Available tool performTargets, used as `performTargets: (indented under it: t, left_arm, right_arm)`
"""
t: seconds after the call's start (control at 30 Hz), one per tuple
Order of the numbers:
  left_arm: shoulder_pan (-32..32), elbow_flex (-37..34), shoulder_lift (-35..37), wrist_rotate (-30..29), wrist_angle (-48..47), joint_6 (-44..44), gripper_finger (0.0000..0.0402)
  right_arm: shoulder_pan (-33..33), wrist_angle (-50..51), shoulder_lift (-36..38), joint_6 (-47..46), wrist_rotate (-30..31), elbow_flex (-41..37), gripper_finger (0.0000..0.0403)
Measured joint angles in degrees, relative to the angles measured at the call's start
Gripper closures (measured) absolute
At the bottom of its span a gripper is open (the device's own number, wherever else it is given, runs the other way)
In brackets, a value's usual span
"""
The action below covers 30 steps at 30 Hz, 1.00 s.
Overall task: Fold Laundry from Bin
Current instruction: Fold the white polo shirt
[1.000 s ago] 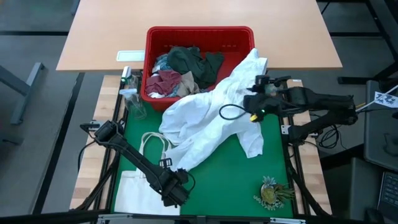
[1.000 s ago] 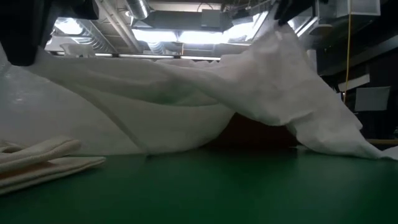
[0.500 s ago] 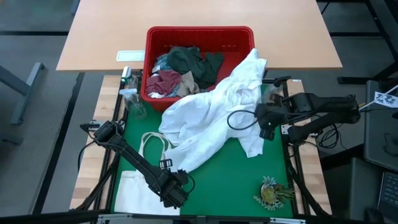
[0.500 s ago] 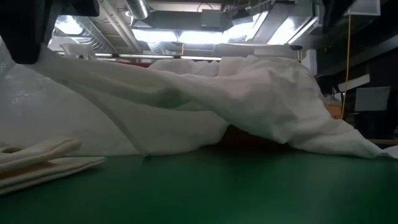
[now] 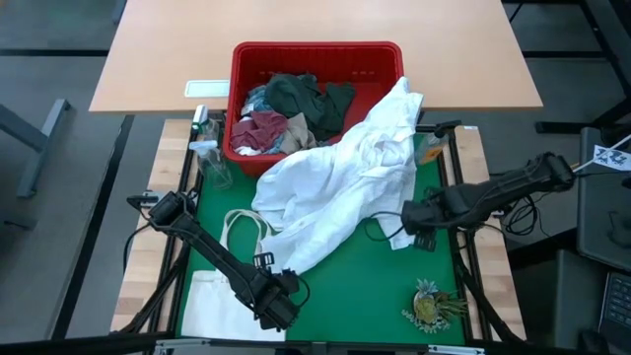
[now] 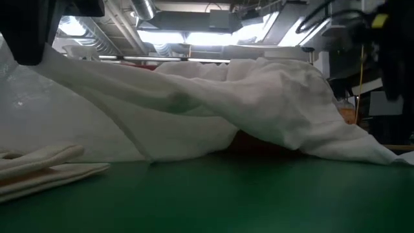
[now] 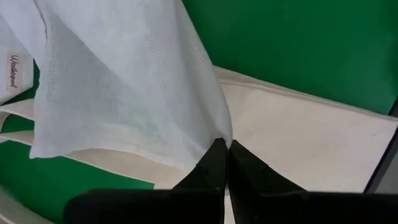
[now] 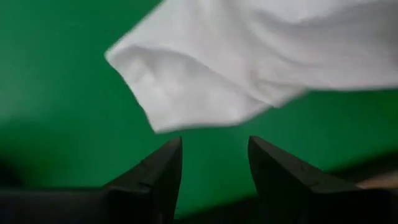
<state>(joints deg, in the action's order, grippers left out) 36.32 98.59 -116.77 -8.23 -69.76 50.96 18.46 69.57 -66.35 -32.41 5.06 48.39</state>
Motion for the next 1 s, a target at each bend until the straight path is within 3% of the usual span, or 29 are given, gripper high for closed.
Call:
performTargets:
  t: [0.17, 0.4, 0.8, 1.0]
  left_arm:
    - [0.0, 0.0, 0.0, 0.0, 0.2, 0.0, 0.0402]
    - [0.0, 0.0, 0.0, 0.0, 0.2, 0.0, 0.0402]
    - [0.0, 0.0, 0.0, 0.0, 0.3, 0.0, 0.0402]
    - [0.0, 0.0, 0.0, 0.0, 0.5, 0.1, 0.0402]
  right_arm:
    - [0.0, -11.1, -0.1, 1.3, -4.8, -6.7, 0.0219]
    - [0.0, -18.2, -0.3, 1.4, -5.2, -12.2, 0.0219]
    - [0.0, -21.0, -0.3, 5.9, -7.4, -15.9, 0.0219]
    - [0.0, -24.1, -0.3, 8.9, -12.2, -15.9, 0.0219]
